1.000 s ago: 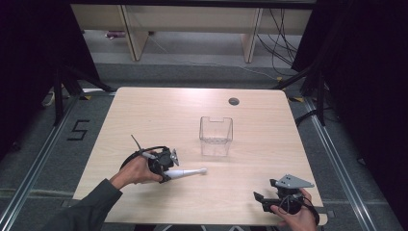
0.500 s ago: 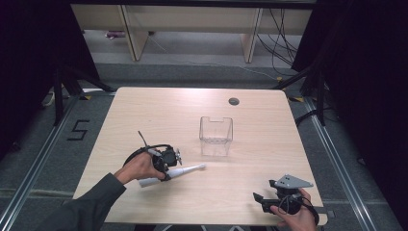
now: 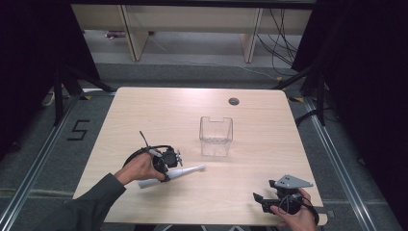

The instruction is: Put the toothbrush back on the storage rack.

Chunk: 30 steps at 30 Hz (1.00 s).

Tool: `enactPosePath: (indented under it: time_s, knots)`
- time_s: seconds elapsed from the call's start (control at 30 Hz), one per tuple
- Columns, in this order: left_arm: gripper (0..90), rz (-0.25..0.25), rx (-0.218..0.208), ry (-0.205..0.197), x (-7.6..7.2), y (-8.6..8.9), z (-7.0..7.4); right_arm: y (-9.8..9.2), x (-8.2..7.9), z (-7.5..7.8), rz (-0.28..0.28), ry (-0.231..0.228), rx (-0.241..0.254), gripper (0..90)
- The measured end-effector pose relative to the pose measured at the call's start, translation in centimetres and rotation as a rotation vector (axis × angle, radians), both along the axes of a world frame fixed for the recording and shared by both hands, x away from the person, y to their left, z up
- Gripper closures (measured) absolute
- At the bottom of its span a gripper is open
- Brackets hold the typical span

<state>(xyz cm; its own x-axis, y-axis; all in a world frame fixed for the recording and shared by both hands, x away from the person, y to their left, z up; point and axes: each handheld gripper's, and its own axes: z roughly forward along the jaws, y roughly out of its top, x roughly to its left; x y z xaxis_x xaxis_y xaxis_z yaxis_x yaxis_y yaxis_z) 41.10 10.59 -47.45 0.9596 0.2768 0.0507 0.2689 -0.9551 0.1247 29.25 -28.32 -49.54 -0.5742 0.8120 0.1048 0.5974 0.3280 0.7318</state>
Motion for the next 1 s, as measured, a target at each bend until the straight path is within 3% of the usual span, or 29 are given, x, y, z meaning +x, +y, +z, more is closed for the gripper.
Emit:
enactPosePath:
  time_s: [0.23, 0.3, 0.33, 0.37, 0.5, 0.57, 0.6, 0.63, 0.67, 0.7, 0.73, 0.77, 0.83, 0.87, 0.9, 1.0]
  knots:
    - [66.0, -0.001, -0.032, -0.014, -0.3, 0.3, 0.9, 0.0, 0.0, 0.0, 0.002, -0.010, -0.006, 20.0]
    - [66.0, 0.025, -0.073, -0.020, -0.6, 0.5, 1.5, -0.1, 0.0, 0.0, 0.002, -0.011, -0.004, 20.0]
    - [66.0, 0.006, -0.078, -0.037, -0.5, 0.6, 1.8, -0.1, 0.1, 0.0, 0.004, -0.014, -0.006, 20.0]
    - [66.0, 0.028, -0.099, -0.026, -0.8, 0.7, 2.0, -0.1, 0.1, 0.0, 0.003, -0.014, -0.008, 20.0]
    - [66.0, 0.028, -0.142, -0.042, -1.0, 0.9, 2.7, -0.2, 0.1, 0.0, 0.006, -0.025, -0.014, 20.0]
    - [66.0, 0.024, -0.178, -0.068, -1.0, 1.1, 3.2, -0.2, 0.1, 0.0, 0.004, -0.028, -0.014, 20.0]
    - [66.0, 0.030, -0.221, -0.089, -1.2, 1.3, 3.7, -0.2, 0.1, 0.0, 0.002, -0.025, -0.015, 20.0]
    - [66.0, 0.030, -0.221, -0.089, -1.2, 1.3, 3.7, -0.2, 0.1, 0.0, 0.002, -0.025, -0.015, 20.0]
    - [66.0, 0.029, -0.268, -0.107, -1.3, 1.5, 4.3, -0.3, 0.2, 0.0, 0.009, -0.031, -0.018, 20.0]
    - [66.0, 0.029, -0.268, -0.107, -1.3, 1.5, 4.3, -0.3, 0.2, 0.0, 0.008, -0.032, -0.020, 20.0]
    - [66.0, 0.043, -0.317, -0.118, -1.4, 1.6, 4.8, -0.1, 0.0, 0.0, -0.003, -0.013, -0.001, 20.0]
    - [66.0, 0.043, -0.317, -0.118, -1.4, 1.6, 4.8, -0.1, 0.0, 0.0, -0.003, -0.013, -0.001, 20.0]
    - [66.0, 0.062, -0.366, -0.126, -1.5, 1.8, 5.2, -0.1, 0.0, 0.0, -0.007, 0.003, 0.009, 20.0]
    - [66.0, 0.067, -0.385, -0.137, -1.5, 1.9, 5.4, -0.1, 0.0, 0.0, -0.007, -0.001, 0.002, 20.0]
    - [66.0, 0.093, -0.431, -0.153, -1.6, 1.9, 5.7, -0.3, 0.1, 0.0, 0.004, -0.030, -0.018, 20.0]
    - [66.0, 0.098, -0.469, -0.178, -1.4, 2.3, 6.4, -0.2, 0.2, -0.2, 0.010, -0.011, 0.013, 20.0]
